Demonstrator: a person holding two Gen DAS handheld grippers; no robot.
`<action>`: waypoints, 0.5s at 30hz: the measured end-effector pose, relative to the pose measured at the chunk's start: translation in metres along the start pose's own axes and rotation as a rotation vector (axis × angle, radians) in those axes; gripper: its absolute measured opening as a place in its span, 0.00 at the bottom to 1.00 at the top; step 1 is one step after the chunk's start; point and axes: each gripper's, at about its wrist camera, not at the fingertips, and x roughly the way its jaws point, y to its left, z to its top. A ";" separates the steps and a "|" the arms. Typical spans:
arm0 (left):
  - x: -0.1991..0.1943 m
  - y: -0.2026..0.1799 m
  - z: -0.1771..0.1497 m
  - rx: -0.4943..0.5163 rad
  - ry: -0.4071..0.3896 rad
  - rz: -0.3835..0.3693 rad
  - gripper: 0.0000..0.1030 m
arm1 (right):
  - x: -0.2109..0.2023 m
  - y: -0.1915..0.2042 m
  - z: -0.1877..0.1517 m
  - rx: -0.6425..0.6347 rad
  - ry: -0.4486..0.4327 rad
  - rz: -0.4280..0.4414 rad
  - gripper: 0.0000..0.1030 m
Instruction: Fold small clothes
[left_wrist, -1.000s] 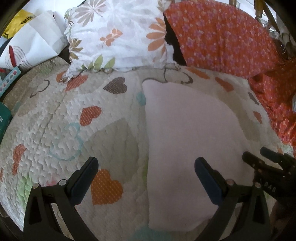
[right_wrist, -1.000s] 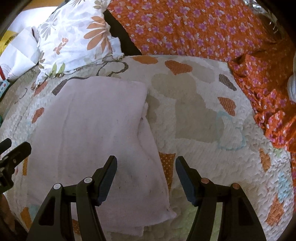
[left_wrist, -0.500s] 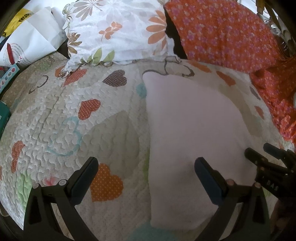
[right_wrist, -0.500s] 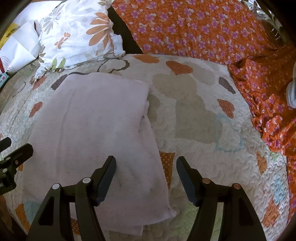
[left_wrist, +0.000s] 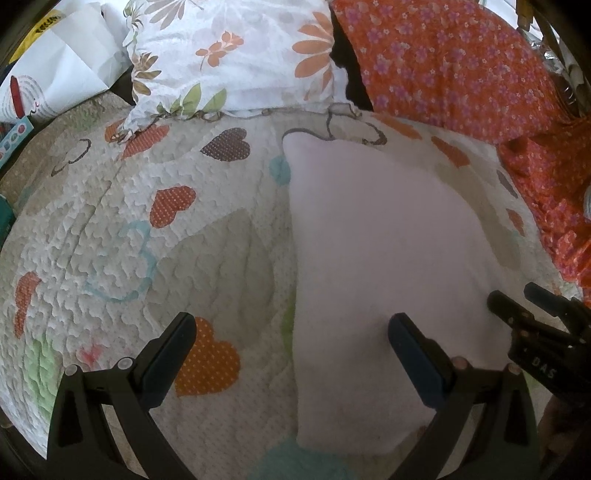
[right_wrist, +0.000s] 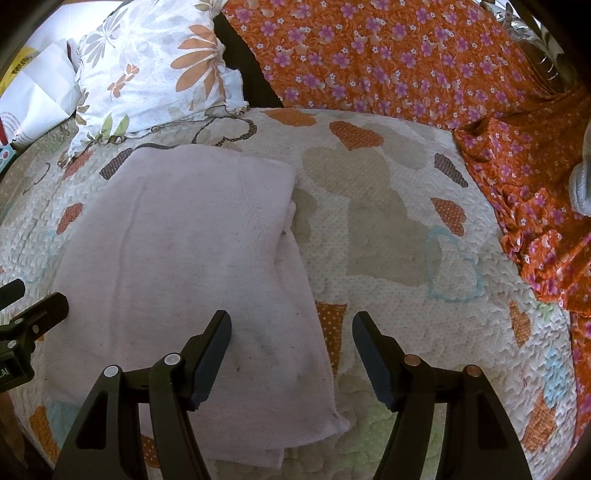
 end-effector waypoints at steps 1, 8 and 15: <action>0.000 0.000 0.000 0.001 -0.001 0.001 1.00 | 0.000 0.000 0.000 0.000 0.000 0.001 0.70; 0.000 0.000 0.000 -0.003 0.002 -0.001 1.00 | -0.001 0.000 -0.001 -0.003 -0.007 -0.002 0.71; 0.002 0.000 0.000 -0.007 0.010 -0.003 1.00 | -0.002 0.001 -0.001 -0.003 -0.006 -0.004 0.71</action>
